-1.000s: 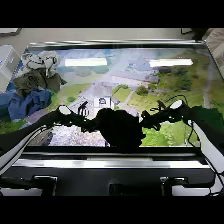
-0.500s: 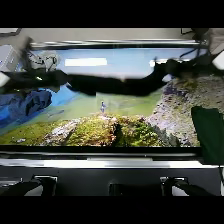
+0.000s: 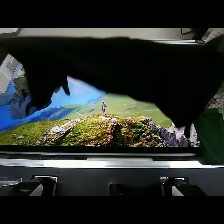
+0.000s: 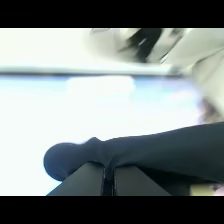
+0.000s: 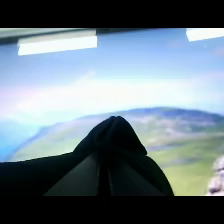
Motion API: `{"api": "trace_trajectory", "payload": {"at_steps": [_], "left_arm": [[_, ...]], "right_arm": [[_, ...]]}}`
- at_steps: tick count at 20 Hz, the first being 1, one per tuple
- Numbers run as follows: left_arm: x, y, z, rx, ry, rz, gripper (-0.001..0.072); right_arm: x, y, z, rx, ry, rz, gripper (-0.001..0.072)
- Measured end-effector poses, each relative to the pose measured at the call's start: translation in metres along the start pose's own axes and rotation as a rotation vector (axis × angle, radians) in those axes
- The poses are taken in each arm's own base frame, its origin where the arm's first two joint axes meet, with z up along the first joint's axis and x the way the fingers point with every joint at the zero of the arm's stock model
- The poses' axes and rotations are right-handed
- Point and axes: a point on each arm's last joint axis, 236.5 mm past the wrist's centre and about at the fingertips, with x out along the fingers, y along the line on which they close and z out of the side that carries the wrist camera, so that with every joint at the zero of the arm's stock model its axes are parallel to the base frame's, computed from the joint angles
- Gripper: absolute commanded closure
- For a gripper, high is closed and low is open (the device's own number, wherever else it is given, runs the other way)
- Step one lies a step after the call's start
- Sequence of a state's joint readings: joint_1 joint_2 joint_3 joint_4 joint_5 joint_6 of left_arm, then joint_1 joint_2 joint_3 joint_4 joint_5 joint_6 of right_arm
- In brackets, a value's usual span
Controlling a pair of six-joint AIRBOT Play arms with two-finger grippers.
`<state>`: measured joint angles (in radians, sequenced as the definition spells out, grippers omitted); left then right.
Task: Fold the clothes and pants, and hang the long-sleeved shirts on hangers.
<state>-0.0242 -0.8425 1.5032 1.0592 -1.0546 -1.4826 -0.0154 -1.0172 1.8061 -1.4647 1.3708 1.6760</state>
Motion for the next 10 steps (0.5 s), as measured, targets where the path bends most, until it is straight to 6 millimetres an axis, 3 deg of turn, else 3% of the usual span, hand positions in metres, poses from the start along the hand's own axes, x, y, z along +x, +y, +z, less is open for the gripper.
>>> {"api": "trace_trajectory", "payload": {"at_steps": [3,7,10], "left_arm": [[0.028,0.029,-0.071,-0.052,0.185,0.059,0.0677],[0.076,0.052,-0.196,-0.158,0.411,0.071,0.0676],[0.096,0.063,-0.268,-0.232,0.525,0.089,0.0676]], "right_arm": [[0.049,-0.007,-0.070,0.035,0.261,-0.005,0.0673],[0.164,-0.003,-0.155,0.162,0.449,0.065,0.0673],[0.237,0.012,-0.216,0.365,0.566,0.136,0.0673]]}}
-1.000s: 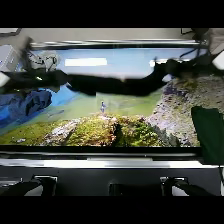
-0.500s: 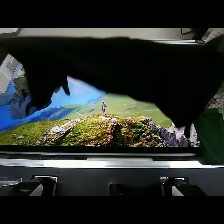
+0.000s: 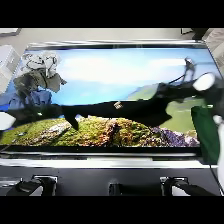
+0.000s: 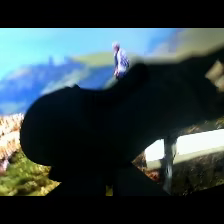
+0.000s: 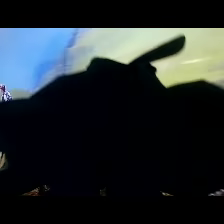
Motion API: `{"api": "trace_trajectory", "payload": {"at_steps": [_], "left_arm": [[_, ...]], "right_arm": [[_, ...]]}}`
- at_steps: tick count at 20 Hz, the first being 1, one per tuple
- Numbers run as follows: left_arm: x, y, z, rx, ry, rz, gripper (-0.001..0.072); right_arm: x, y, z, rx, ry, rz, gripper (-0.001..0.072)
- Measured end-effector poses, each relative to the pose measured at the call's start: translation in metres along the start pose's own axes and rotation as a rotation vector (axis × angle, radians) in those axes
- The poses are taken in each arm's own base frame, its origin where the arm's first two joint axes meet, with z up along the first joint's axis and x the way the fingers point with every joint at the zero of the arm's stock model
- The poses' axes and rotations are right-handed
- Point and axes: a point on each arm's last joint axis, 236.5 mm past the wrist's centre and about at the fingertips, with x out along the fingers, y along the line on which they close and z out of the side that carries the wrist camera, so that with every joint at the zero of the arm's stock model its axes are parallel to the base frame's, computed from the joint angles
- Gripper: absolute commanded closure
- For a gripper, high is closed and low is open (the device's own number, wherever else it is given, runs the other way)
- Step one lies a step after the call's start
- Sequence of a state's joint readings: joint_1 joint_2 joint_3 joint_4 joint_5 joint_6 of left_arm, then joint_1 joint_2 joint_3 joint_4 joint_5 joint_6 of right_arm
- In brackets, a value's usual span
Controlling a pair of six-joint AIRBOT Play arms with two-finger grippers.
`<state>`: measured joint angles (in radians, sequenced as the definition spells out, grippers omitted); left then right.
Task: Fold the clothes and pants, and hang the long-sleeved shirts on hangers.
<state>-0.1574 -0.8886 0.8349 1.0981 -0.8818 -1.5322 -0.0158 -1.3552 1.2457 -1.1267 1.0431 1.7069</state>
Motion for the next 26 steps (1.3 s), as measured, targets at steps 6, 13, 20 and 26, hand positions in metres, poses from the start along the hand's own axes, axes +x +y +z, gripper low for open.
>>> {"api": "trace_trajectory", "payload": {"at_steps": [6,13,20,26], "left_arm": [[0.032,0.016,-0.034,-0.061,0.084,0.018,0.0675],[0.035,0.016,-0.035,-0.066,0.085,0.017,0.0675],[0.035,0.015,-0.034,-0.067,0.083,0.015,0.0675],[0.034,0.013,-0.033,-0.073,0.079,0.007,0.0676]], "right_arm": [[0.048,-0.019,0.002,0.148,0.101,0.061,0.0037],[-0.016,-0.147,-0.046,0.313,0.361,-0.120,0.0042],[0.044,-0.117,-0.098,0.456,0.371,0.069,0.0042],[0.086,-0.090,-0.096,0.450,0.303,0.086,0.0673]]}}
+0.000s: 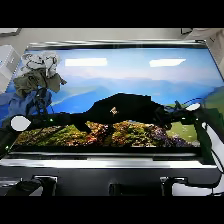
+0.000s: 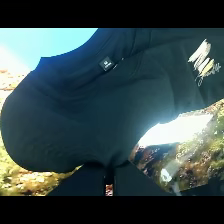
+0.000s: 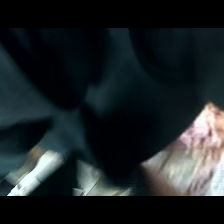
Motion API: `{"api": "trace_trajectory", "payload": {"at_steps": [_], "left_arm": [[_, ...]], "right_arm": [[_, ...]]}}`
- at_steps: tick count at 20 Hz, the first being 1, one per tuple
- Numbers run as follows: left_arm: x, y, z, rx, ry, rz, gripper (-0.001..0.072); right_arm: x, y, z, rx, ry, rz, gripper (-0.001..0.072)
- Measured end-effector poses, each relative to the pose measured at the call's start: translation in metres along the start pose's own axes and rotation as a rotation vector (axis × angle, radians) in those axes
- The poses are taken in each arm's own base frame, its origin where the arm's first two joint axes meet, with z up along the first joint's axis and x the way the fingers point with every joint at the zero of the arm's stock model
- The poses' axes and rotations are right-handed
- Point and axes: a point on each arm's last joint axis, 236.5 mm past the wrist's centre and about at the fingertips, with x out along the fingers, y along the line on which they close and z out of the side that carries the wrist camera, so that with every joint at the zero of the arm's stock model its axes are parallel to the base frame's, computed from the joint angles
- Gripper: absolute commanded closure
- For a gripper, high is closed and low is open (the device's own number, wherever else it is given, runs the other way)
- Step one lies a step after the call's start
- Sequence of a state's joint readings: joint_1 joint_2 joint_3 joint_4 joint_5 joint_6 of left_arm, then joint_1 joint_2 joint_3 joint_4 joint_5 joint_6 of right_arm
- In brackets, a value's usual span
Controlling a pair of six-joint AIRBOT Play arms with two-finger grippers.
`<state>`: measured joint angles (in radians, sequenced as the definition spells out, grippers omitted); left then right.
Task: Fold the clothes and pants, and hang the long-sleeved shirts on hangers.
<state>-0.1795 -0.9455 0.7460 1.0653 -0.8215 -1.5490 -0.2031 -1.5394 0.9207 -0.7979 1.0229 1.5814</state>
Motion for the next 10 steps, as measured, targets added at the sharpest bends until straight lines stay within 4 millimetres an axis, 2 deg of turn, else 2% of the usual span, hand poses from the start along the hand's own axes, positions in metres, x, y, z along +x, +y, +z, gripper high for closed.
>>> {"api": "trace_trajectory", "payload": {"at_steps": [2,3,5,6,7,9,10], "left_arm": [[-0.002,-0.003,0.004,0.005,-0.008,-0.004,0.0677],[-0.006,-0.006,0.009,0.021,-0.017,-0.010,0.0677],[-0.023,-0.020,0.033,0.101,-0.069,-0.019,0.0677],[-0.038,-0.029,0.052,0.157,-0.113,-0.013,0.0677],[-0.058,-0.038,0.074,0.215,-0.172,0.001,0.0677],[-0.115,-0.060,0.127,0.325,-0.330,0.050,0.0676],[-0.152,-0.071,0.152,0.359,-0.422,0.081,0.0677]], "right_arm": [[0.000,0.012,0.007,-0.031,-0.028,0.007,0.0675],[-0.007,0.022,0.012,-0.075,-0.044,0.010,0.0675],[-0.039,0.052,0.027,-0.222,-0.105,-0.003,0.0675],[-0.066,0.073,0.037,-0.310,-0.166,-0.012,0.0675],[-0.106,0.102,0.050,-0.417,-0.268,-0.024,0.0674],[-0.206,0.162,0.060,-0.608,-0.523,-0.046,0.0674],[-0.260,0.190,0.053,-0.683,-0.661,-0.050,0.0674]]}}
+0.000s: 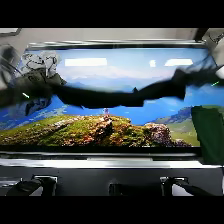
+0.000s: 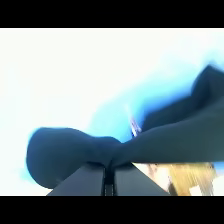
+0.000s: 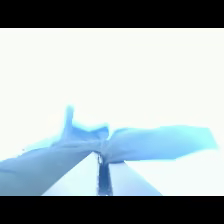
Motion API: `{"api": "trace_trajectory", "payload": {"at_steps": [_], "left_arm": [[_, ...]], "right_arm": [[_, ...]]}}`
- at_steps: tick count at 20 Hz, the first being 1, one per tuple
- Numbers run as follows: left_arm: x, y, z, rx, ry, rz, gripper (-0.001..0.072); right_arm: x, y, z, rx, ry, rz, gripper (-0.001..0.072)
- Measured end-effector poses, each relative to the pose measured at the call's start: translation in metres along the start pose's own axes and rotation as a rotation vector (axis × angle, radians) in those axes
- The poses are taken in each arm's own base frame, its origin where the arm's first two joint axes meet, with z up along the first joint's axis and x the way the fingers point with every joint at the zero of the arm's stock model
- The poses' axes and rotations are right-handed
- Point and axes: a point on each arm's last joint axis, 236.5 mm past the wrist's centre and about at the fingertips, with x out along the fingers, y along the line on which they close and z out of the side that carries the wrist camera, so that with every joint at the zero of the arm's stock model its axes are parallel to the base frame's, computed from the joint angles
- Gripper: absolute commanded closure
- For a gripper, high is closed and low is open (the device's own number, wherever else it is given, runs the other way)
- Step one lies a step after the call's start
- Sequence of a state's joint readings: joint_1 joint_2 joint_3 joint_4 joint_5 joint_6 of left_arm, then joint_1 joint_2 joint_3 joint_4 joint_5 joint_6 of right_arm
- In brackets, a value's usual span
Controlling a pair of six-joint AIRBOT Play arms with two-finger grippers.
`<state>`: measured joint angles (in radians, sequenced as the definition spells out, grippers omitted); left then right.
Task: Fold the clothes and pants, and hang the long-sleeved shirts on hangers.
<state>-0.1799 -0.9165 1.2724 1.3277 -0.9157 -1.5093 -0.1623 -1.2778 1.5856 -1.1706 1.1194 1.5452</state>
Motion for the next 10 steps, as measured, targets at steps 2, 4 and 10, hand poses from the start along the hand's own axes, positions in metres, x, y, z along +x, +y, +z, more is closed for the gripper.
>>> {"api": "trace_trajectory", "payload": {"at_steps": [2,4,10], "left_arm": [[-0.052,0.004,0.062,0.028,-0.156,0.069,0.0677],[-0.096,0.004,0.087,0.022,-0.235,0.108,0.0677],[-0.176,0.006,0.119,0.018,-0.412,0.170,0.0676]], "right_arm": [[-0.106,0.029,0.064,-0.105,-0.278,-0.045,0.0674],[-0.193,0.053,0.080,-0.147,-0.451,-0.066,0.0674],[-0.292,0.071,0.030,-0.153,-0.485,-0.111,0.0674]]}}
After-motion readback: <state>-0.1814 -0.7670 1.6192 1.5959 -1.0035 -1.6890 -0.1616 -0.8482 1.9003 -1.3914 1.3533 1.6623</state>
